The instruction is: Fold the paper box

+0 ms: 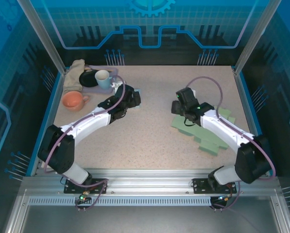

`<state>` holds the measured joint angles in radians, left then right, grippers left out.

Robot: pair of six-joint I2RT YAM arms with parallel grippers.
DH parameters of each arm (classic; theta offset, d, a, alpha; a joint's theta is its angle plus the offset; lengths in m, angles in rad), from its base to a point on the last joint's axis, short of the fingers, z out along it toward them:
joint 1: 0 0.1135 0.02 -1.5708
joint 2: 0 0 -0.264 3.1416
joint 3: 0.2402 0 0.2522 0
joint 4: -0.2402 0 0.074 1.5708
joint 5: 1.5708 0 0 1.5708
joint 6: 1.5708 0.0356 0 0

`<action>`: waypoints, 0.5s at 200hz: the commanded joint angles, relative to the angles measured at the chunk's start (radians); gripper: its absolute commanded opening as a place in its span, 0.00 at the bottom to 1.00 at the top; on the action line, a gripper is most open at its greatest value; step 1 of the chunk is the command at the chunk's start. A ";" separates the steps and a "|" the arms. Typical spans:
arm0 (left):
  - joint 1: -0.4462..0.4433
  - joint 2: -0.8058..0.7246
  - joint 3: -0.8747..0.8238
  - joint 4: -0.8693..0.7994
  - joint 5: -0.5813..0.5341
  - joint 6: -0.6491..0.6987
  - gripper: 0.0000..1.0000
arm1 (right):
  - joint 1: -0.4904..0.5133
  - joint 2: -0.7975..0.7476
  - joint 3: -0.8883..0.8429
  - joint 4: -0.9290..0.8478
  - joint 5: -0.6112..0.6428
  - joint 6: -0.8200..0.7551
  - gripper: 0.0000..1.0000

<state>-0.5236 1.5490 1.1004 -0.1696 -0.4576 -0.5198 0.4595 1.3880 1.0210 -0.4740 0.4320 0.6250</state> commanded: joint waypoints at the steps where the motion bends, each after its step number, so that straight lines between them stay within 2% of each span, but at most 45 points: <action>1: -0.019 -0.057 -0.030 0.055 0.094 0.110 0.93 | -0.076 -0.150 -0.103 -0.100 0.120 0.090 0.78; 26: -0.032 -0.119 -0.059 0.087 0.161 0.167 0.93 | -0.165 -0.347 -0.248 -0.062 0.122 0.064 0.87; 45: -0.033 -0.168 -0.113 0.143 0.210 0.178 0.93 | -0.292 -0.411 -0.274 -0.087 0.134 0.041 0.87; 76: -0.035 -0.208 -0.159 0.171 0.259 0.207 0.93 | -0.525 -0.367 -0.289 0.048 -0.042 0.066 0.85; 100: -0.035 -0.227 -0.195 0.200 0.281 0.214 0.93 | -0.618 -0.243 -0.235 0.131 -0.038 0.159 0.87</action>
<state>-0.5514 1.3533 0.9413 -0.0242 -0.2359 -0.3450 -0.0856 1.0416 0.7498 -0.4503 0.4419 0.6884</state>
